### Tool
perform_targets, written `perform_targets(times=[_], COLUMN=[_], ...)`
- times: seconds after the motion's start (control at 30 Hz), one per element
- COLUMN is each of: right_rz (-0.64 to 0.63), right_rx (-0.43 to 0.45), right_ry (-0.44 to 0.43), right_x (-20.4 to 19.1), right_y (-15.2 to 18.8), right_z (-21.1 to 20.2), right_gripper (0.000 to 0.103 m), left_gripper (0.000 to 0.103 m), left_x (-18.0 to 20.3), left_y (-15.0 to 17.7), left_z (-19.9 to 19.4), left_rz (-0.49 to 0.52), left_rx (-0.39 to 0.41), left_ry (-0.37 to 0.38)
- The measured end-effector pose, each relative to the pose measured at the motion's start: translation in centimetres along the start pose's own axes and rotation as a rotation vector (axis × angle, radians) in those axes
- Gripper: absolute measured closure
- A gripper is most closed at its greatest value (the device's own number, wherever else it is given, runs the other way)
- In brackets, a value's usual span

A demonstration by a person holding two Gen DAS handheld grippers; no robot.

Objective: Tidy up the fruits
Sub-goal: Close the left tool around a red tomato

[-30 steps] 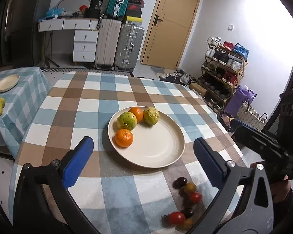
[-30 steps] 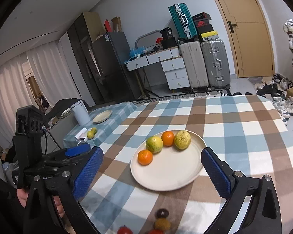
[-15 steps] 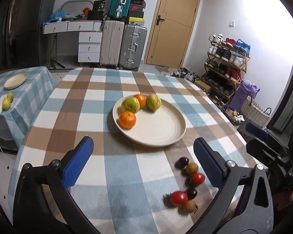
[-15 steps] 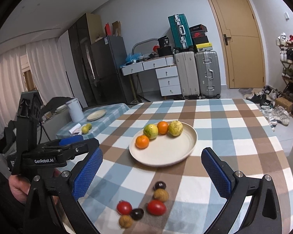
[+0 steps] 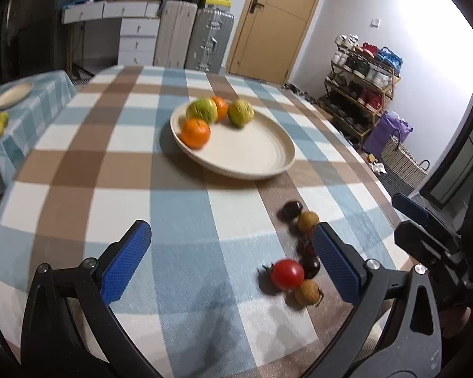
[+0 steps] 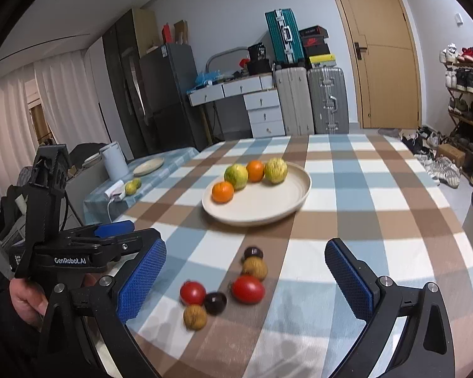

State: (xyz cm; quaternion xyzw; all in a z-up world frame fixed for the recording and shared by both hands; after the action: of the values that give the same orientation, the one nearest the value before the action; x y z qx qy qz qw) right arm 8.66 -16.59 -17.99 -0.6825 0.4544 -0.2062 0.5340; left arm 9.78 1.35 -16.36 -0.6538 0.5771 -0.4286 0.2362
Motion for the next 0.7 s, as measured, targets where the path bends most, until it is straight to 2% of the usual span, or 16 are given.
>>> perform_targets(times=[0.3, 0.47, 0.57, 0.63, 0.67, 0.7], right_rz=[0.038, 0.050, 0.053, 0.056, 0.058, 0.060], right_rx=[-0.036, -0.042, -0.045, -0.046, -0.046, -0.048], right_ry=[0.004, 0.009, 0.009, 0.008, 0.008, 0.008], right_x=[0.6, 1.0, 1.2, 1.2, 1.3, 1.3], right_y=[2.2, 2.6, 2.7, 2.7, 2.7, 2.8], right_z=[-0.1, 0.0, 0.1, 0.2, 0.1, 0.2], right_gripper=[0.000, 0.000, 0.000, 0.000, 0.000, 0.000], left_gripper=[0.001, 0.003, 0.016, 0.033, 0.036, 0.043], left_x=[1.8, 2.7, 3.3, 3.5, 3.6, 3.9], left_y=[3.2, 3.8, 4.1, 4.3, 4.4, 4.6], left_z=[2.2, 2.8, 3.2, 3.3, 3.3, 3.4], left_rz=[-0.026, -0.044, -0.056, -0.053, -0.050, -0.052], left_rx=[-0.124, -0.150, -0.169, -0.185, -0.190, -0.199], left_ry=[0.115, 0.176, 0.224, 0.239, 0.247, 0.266])
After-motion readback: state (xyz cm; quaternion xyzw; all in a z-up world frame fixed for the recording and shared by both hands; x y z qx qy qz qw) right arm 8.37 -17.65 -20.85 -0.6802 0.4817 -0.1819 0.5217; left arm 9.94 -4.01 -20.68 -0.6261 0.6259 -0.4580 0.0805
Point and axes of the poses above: each gripper's, at about its wrist camera, not at the fingertips, and z roughly the way its jaws point, x to its right, y to its underside, the point moved 10 cm from there along z, roughly the way its jaws point, and after that the axes turned 10 degrees about x, right-handed, at the moved point
